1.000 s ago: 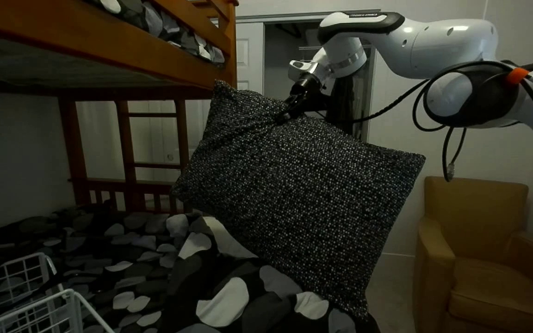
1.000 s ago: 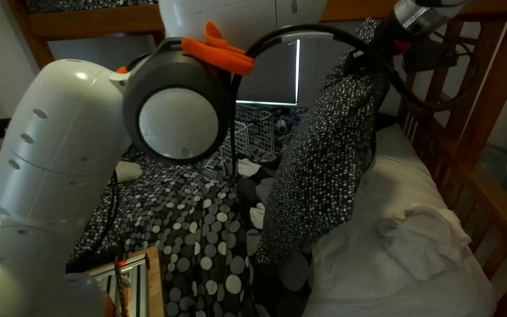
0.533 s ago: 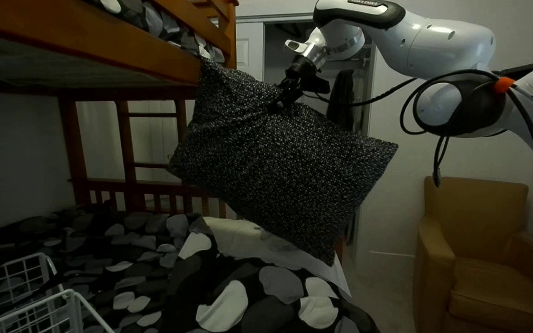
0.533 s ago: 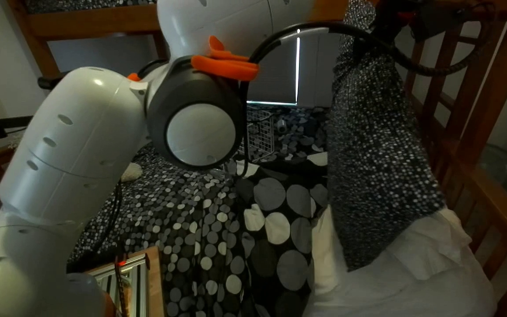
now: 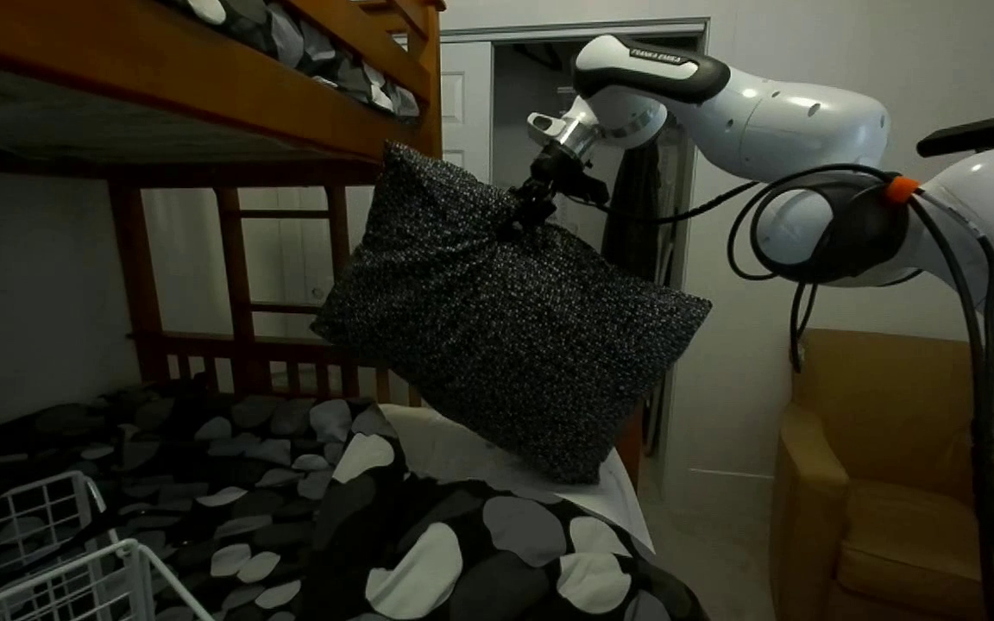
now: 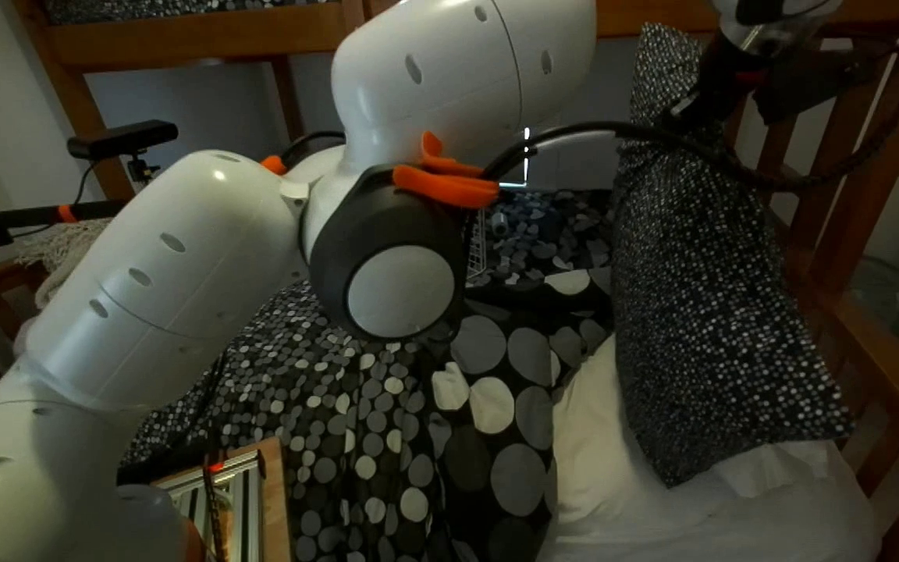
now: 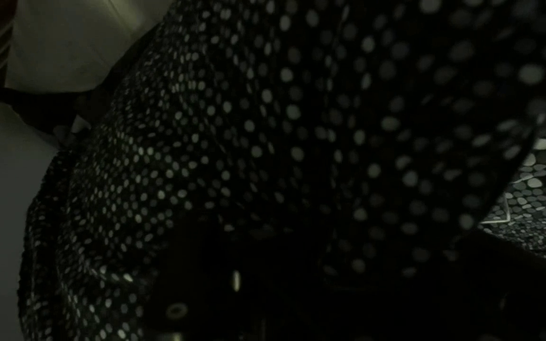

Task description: Move the pillow to the right

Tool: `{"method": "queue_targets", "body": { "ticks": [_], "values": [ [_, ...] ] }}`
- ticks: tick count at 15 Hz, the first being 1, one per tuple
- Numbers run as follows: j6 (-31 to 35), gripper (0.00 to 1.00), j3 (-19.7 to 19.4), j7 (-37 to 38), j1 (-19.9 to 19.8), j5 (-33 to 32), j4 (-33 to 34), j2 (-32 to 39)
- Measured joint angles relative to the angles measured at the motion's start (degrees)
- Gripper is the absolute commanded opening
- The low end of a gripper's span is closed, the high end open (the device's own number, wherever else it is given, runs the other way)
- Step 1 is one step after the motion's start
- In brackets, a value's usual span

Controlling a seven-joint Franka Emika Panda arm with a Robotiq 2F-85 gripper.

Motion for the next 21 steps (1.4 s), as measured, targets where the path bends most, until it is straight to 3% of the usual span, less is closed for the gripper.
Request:
{"method": "queue_targets", "body": {
  "ticks": [10,16,21],
  "values": [
    [5.53,0.00,3.40,1.28,-1.52,-5.02,0.55,-1.78],
    [-3.10,0.00,2.77,0.60,-4.07,-10.44,1.27,-9.13],
    [-3.99,0.00,2.85,0.40,-3.14,-11.50,0.17,-7.63]
  ]
}}
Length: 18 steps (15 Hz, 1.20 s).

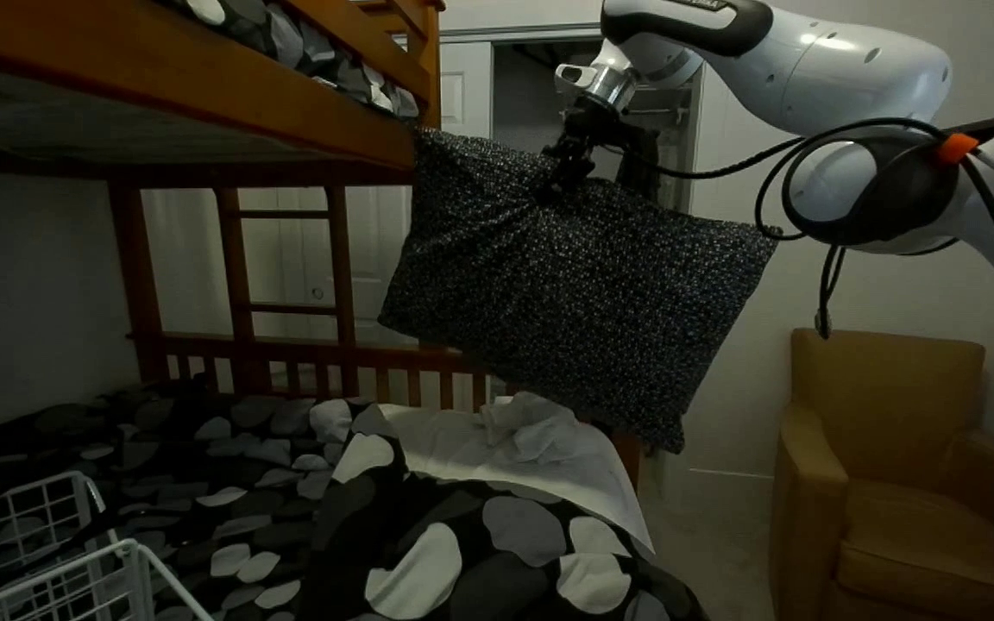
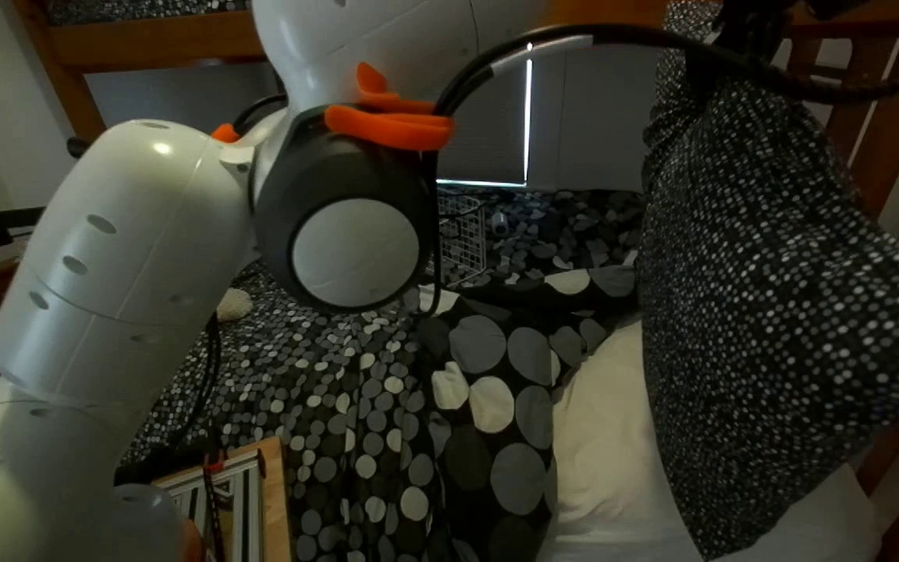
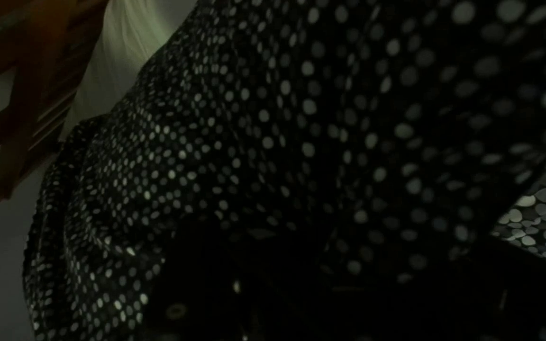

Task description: Move the pillow to the right

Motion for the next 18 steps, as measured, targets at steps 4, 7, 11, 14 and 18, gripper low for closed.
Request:
{"method": "queue_targets", "body": {
  "ticks": [4,7,11,14,18],
  "values": [
    [-4.21,0.00,1.01,0.84,2.74,0.06,-0.54,4.92],
    [-9.14,0.00,1.34,2.39,5.71,0.04,-0.52,8.98],
    [-1.01,0.00,2.11,2.66,8.18,0.14,-0.33,12.34],
    [9.46,0.00,2.24,2.66,7.54,0.22,-0.23,13.75],
    [23.55,0.39,2.03,1.60,7.14,-0.96,-0.30,16.02]
  ]
}}
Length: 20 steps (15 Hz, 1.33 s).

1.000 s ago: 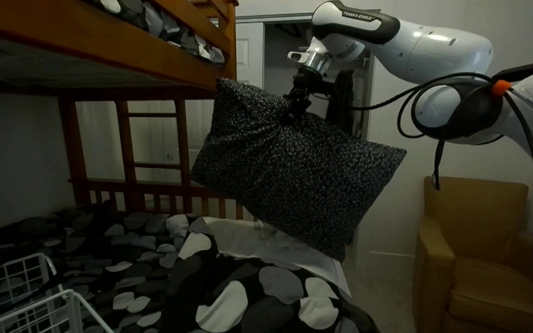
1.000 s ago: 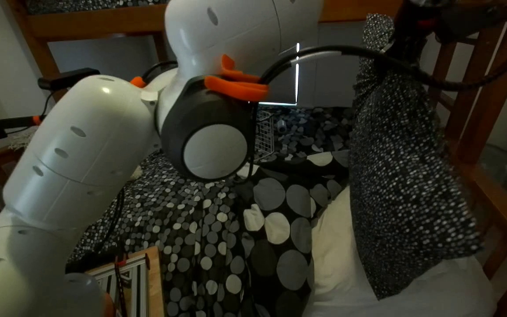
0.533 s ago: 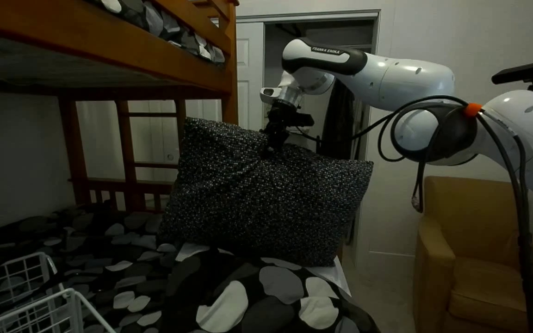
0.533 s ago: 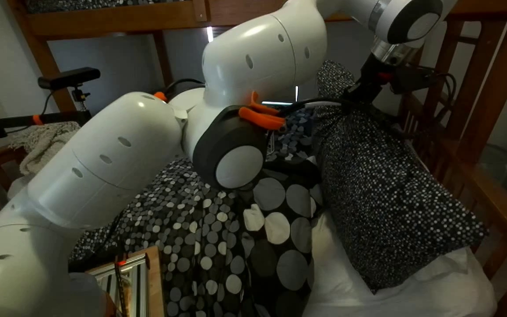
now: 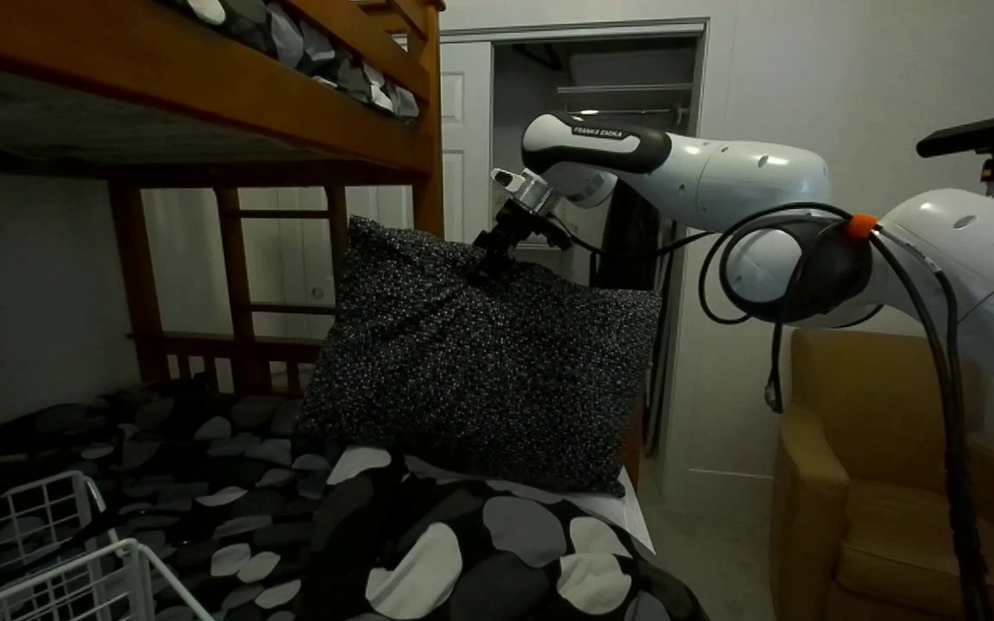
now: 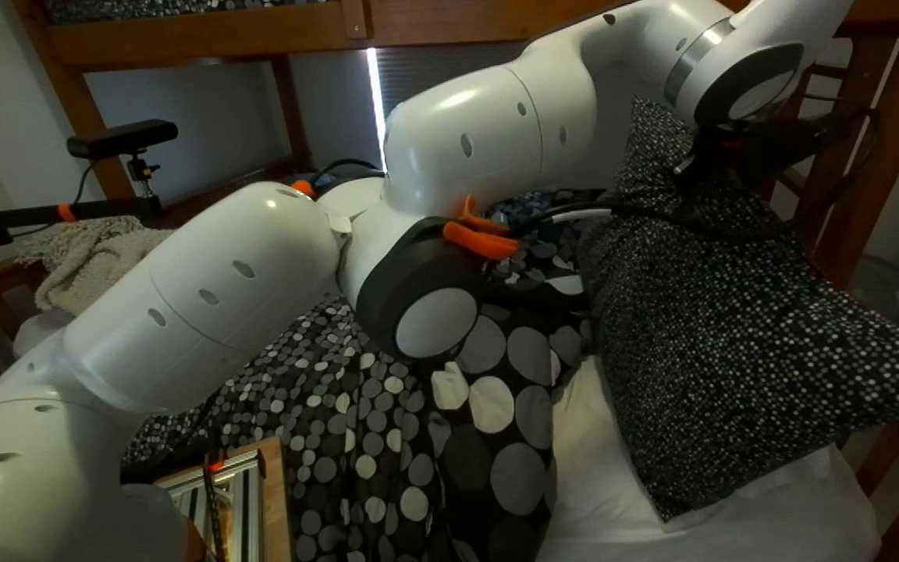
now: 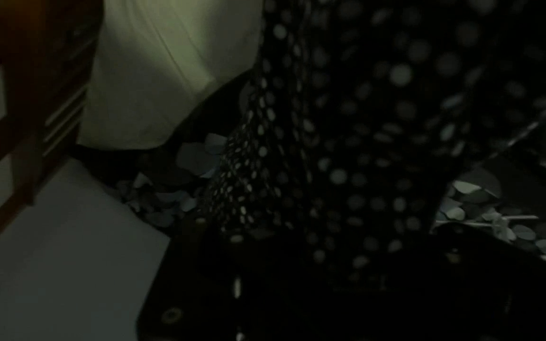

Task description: Move the pillow to the right

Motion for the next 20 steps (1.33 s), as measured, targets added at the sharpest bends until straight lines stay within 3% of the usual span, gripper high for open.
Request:
{"method": "queue_targets", "body": {
  "ticks": [8,11,14,20],
  "values": [
    [31.51,0.99,-0.87,-4.28,2.38,-5.80,0.06,5.30],
    [38.49,1.00,-1.86,-3.30,2.40,-7.47,0.29,5.39],
    [30.38,1.00,-4.99,2.01,1.91,-10.53,0.35,3.90],
    [5.38,1.00,-7.09,1.86,-1.23,-13.09,0.38,-2.56]
  ]
}}
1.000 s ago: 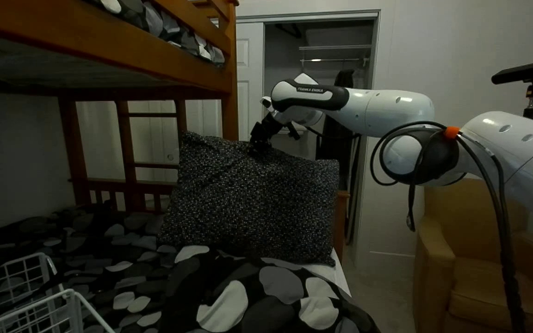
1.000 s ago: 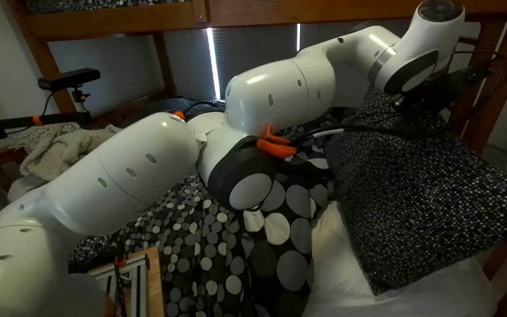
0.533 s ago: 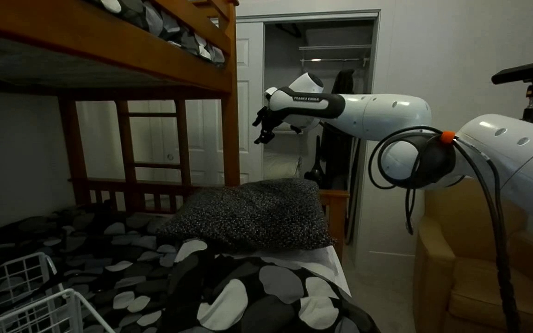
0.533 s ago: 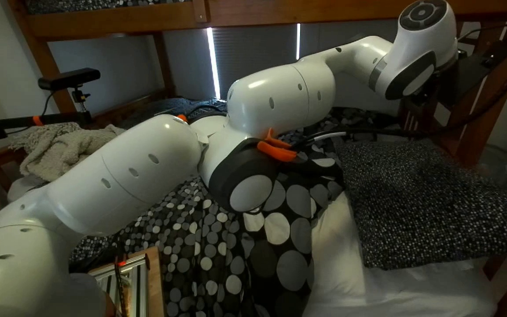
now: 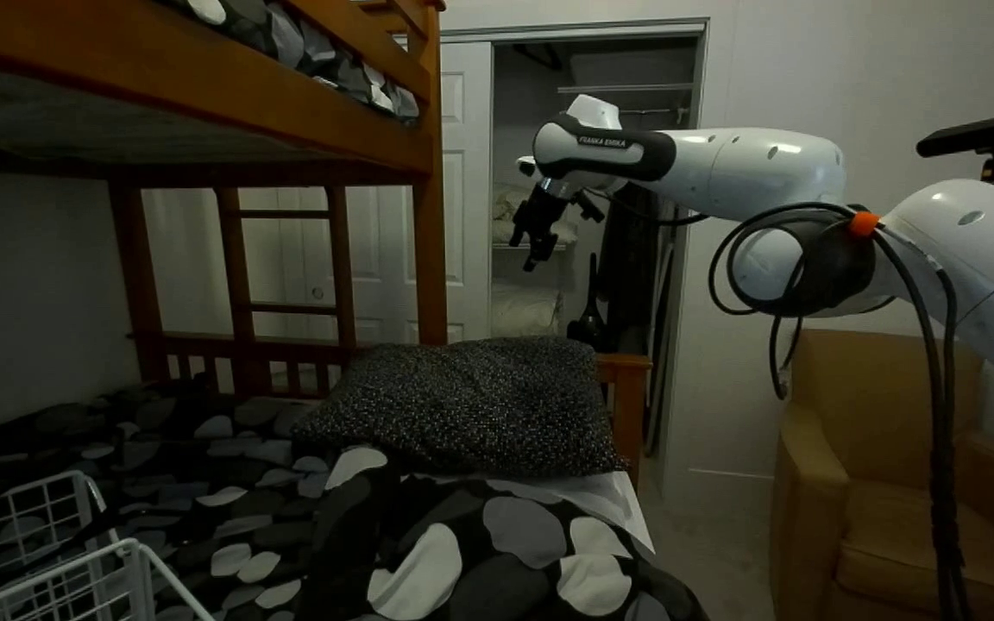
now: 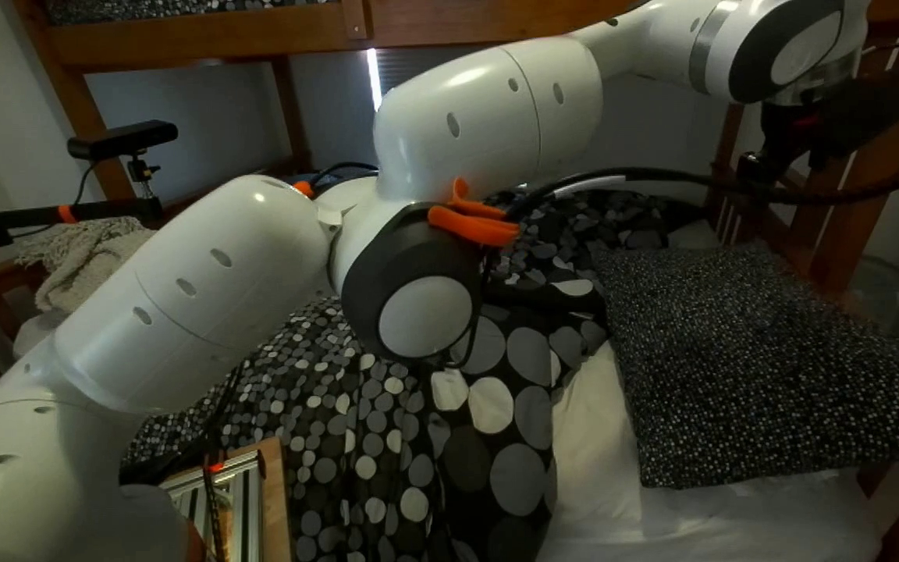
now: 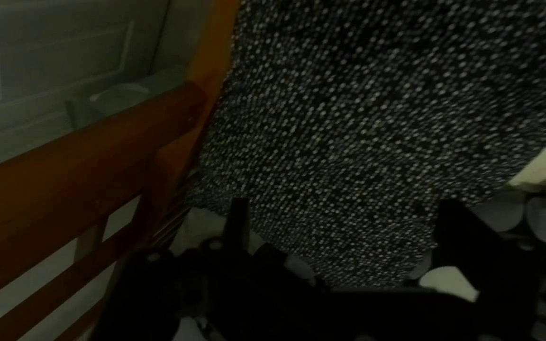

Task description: Move the pillow to the right

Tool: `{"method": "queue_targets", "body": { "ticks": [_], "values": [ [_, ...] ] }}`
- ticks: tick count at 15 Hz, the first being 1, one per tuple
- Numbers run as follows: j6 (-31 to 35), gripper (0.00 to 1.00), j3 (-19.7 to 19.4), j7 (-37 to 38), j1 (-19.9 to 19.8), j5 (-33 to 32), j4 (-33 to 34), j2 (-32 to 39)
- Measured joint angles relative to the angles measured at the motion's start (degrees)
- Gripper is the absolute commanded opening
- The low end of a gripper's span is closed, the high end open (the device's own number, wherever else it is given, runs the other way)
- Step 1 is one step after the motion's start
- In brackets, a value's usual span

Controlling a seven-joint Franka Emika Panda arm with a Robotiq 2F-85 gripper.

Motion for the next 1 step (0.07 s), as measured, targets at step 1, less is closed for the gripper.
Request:
{"method": "queue_targets", "body": {
  "ticks": [1],
  "values": [
    [-4.25,1.00,-0.34,-0.22,-0.73,-0.16,0.00,-1.02]
  ]
}}
